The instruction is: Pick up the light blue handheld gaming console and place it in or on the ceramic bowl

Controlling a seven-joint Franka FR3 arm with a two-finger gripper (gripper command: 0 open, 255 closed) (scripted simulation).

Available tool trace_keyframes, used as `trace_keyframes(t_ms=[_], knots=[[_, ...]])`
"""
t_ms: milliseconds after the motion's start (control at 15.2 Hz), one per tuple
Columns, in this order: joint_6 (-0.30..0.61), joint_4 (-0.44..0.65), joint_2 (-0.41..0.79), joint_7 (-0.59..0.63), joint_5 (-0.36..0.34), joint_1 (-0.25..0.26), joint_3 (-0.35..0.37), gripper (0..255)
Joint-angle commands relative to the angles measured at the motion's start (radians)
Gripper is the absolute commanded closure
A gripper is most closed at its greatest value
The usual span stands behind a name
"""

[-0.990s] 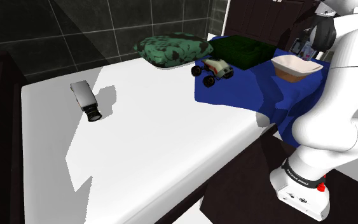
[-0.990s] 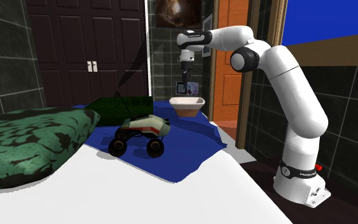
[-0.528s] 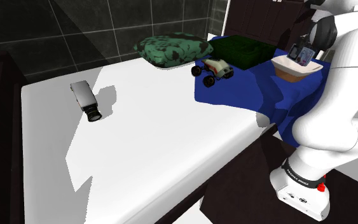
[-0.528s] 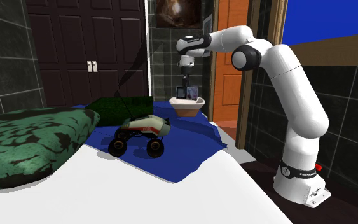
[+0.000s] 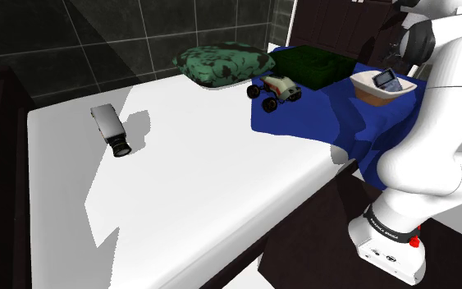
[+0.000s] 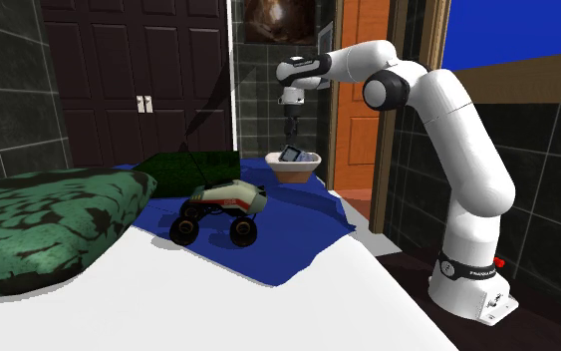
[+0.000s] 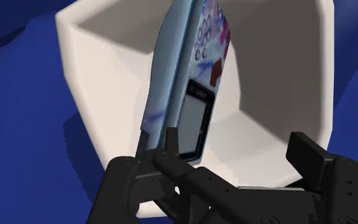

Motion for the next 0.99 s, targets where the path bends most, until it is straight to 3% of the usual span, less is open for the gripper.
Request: trace_keyframes(t_ms=[0, 132, 396, 924], knots=[[0.0, 0.0, 0.0, 0.0, 0.0, 0.0, 0.0, 0], [0.0, 0.0, 0.0, 0.0, 0.0, 0.0, 0.0, 0], [-0.171, 0.242, 0.067, 0.015, 0.027, -0.065, 0.008, 0], [-0.171, 0.242, 0.067, 0.015, 0.026, -0.066, 0.008, 0]])
